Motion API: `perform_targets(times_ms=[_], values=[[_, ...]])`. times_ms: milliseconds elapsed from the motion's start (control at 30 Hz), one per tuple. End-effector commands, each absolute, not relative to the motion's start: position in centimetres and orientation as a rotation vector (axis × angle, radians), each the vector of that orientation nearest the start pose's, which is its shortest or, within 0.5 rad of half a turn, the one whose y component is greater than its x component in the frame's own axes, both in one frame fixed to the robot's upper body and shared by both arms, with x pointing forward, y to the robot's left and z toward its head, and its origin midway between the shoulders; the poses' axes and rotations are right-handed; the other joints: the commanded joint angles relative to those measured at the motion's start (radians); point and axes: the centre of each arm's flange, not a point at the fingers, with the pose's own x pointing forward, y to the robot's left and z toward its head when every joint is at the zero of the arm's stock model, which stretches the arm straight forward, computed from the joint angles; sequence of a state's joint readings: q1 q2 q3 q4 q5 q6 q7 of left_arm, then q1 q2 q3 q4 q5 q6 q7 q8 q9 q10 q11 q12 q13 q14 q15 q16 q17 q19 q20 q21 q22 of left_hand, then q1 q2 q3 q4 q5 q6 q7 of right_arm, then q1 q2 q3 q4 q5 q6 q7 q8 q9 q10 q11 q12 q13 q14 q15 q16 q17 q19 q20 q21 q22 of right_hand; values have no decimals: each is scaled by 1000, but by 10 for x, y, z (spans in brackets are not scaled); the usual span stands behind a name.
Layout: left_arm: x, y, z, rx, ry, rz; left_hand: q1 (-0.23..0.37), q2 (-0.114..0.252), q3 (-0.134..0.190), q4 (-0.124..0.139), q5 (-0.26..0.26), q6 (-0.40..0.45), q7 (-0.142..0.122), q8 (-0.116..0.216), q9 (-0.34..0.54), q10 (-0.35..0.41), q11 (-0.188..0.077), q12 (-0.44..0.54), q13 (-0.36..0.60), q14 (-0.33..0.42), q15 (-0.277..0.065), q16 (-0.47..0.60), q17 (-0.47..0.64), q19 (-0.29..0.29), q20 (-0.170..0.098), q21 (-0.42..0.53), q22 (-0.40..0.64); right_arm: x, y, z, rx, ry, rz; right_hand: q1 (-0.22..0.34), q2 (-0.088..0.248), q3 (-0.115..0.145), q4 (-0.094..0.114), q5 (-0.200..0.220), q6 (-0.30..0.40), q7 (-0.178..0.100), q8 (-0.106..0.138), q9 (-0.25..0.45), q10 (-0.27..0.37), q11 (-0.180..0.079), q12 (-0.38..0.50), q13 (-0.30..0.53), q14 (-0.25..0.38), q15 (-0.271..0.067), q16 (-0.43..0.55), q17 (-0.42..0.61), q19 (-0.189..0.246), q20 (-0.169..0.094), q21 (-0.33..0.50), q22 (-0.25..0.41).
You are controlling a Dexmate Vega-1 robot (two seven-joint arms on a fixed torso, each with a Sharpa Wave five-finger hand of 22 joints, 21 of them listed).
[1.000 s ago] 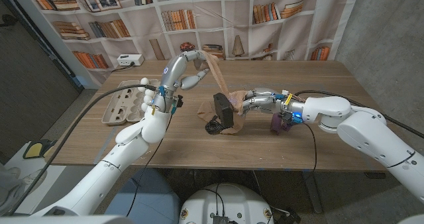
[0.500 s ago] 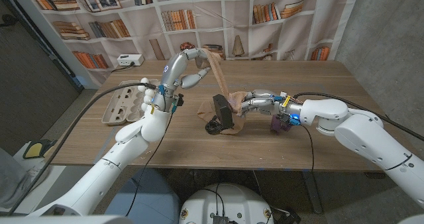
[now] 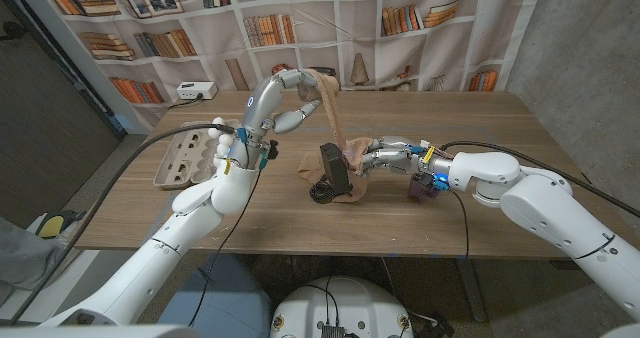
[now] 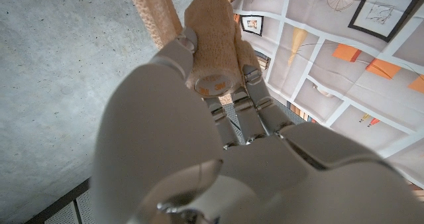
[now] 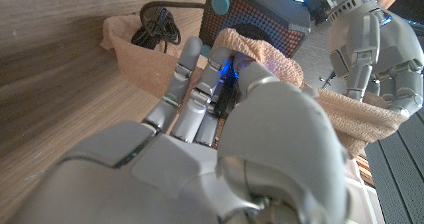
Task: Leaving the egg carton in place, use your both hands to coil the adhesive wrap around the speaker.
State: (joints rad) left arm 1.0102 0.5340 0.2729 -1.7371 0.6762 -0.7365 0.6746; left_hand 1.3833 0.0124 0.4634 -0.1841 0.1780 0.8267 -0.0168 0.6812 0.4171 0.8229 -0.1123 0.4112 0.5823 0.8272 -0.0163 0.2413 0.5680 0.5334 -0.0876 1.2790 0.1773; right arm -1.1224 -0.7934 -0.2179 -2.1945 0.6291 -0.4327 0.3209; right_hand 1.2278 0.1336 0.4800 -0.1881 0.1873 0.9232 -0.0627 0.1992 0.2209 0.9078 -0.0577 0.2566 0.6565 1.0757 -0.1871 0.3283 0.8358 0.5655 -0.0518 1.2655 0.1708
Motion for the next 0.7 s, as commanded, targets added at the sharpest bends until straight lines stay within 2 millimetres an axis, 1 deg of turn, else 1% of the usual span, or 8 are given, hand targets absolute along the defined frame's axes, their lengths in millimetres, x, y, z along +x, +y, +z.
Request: perform_targets(times_ms=[33,267,367,533,633,700], values=[[448,180,32,694,-1666,32,107,115,19,17,5,-1,3,4,1,4,-1,7,1,176,-176,5,2,-84,-93,2,0,485,-179,-19,-368,-291,776,22,32,24,27,8,2,9,0,4,42,-31,6,16,-2,-39,1,3,-5,-84,10,1],[442,175,27,683,-1672,8,108,115,19,17,5,-3,2,4,2,3,-2,6,1,177,-176,5,3,-84,-93,2,0,483,-181,-23,-361,-287,771,22,32,24,27,8,2,9,0,4,43,-31,6,15,-3,-39,0,3,-6,-84,10,1],[441,173,25,679,-1672,0,107,115,19,17,5,-2,4,5,1,3,1,7,1,178,-175,5,3,-84,-93,2,0,483,-182,-24,-360,-285,768,22,32,24,27,8,2,9,0,4,44,-31,6,14,-4,-39,0,3,-6,-84,10,1],[439,171,23,676,-1673,-22,107,115,19,17,5,-5,-1,6,3,4,0,8,2,178,-176,5,3,-83,-93,3,1,485,-183,-24,-357,-284,762,22,32,24,27,8,2,8,0,4,42,-32,6,16,-5,-39,-1,3,-6,-84,10,1],[438,169,22,671,-1678,-36,107,115,19,17,5,-4,3,6,2,3,-3,8,3,178,-175,5,3,-83,-93,3,1,486,-183,-24,-354,-282,759,23,32,24,26,8,3,8,0,4,41,-32,5,15,-4,-40,0,3,-6,-84,10,1],[438,168,22,672,-1682,-42,107,114,19,17,5,-4,3,6,2,3,2,7,2,178,-176,5,3,-83,-93,3,1,487,-184,-24,-354,-281,757,22,32,24,26,8,2,8,0,4,42,-31,5,15,-4,-39,0,4,-7,-84,10,1]])
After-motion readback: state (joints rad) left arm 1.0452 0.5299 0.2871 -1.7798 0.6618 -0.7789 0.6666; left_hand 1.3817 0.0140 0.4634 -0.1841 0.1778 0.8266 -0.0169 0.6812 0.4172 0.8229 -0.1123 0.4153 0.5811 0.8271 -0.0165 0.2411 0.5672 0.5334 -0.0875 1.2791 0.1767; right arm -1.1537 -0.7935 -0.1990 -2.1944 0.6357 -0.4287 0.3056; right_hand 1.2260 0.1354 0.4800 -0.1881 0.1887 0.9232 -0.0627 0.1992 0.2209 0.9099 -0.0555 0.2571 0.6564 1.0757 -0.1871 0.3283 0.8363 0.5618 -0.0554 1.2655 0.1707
